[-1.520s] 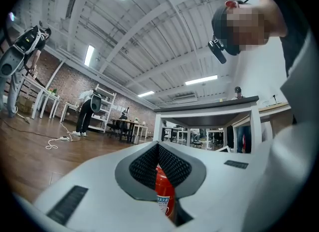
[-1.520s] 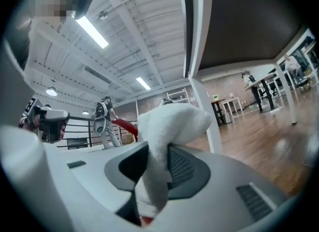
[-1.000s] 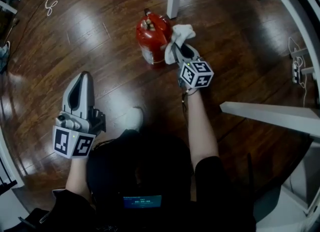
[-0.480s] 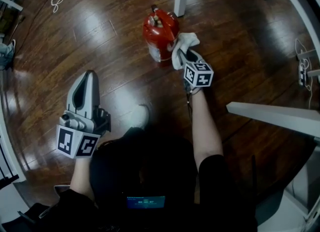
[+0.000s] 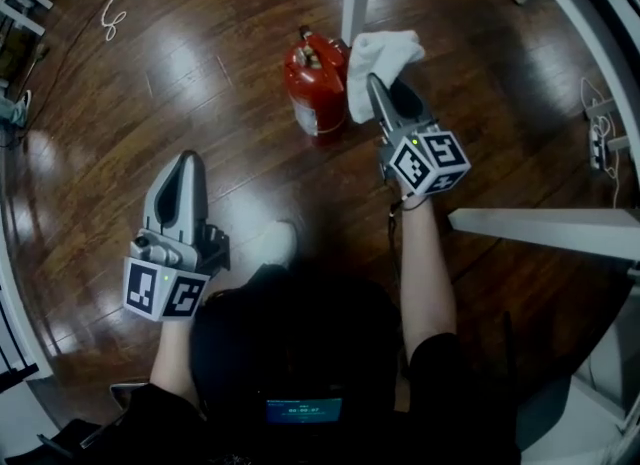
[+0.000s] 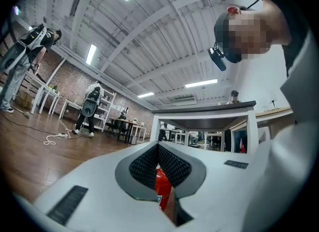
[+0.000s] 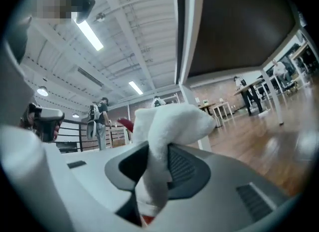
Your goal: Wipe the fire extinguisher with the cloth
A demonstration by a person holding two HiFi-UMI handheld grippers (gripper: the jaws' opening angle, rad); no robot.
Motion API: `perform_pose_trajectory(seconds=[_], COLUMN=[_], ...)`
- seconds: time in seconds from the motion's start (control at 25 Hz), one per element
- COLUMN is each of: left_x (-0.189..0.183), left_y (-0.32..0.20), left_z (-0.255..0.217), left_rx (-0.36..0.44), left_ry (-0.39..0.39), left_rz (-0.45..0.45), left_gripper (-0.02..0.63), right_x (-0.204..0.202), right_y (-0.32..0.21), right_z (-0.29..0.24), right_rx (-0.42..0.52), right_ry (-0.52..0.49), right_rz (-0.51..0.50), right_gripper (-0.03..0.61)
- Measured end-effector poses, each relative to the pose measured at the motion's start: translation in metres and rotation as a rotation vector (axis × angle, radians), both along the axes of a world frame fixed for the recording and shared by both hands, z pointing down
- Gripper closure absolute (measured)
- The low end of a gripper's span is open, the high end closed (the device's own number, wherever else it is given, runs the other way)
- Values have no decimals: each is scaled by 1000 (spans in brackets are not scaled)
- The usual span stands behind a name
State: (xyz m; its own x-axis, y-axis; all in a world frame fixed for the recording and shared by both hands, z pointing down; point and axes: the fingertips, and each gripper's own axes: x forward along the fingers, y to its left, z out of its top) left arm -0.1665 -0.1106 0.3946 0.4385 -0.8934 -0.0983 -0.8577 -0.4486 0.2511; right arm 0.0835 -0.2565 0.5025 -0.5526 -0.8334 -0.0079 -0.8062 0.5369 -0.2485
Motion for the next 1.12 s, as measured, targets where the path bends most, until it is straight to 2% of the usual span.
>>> perform_pose_trajectory(seconds=[0.16, 0.28, 0.68, 0.84, 1.0, 1.12], left_x=[3, 2, 1, -6, -7, -6], left_y=[2, 3, 5, 7, 7, 6], left_z=[2, 2, 5, 6, 6, 9], left_rx=[-10, -8, -13, -16, -16, -23], left_ry=[7, 8, 2, 7, 13, -2], left_rz=[9, 7, 8, -5, -4, -5], left_gripper=[614, 614, 614, 614, 614, 614], right_x=[-19, -26, -27, -34, -34, -36], right_y=[5, 5, 0, -1, 1, 4], right_z=[-49, -55, 2, 28, 54, 84], right_rx=[74, 86, -10, -40, -61, -110], right_ry=[-6, -4, -60, 0, -9, 17], right_rz=[-24, -29, -12, -18, 5, 7], right_gripper=[451, 451, 453, 452, 453, 453])
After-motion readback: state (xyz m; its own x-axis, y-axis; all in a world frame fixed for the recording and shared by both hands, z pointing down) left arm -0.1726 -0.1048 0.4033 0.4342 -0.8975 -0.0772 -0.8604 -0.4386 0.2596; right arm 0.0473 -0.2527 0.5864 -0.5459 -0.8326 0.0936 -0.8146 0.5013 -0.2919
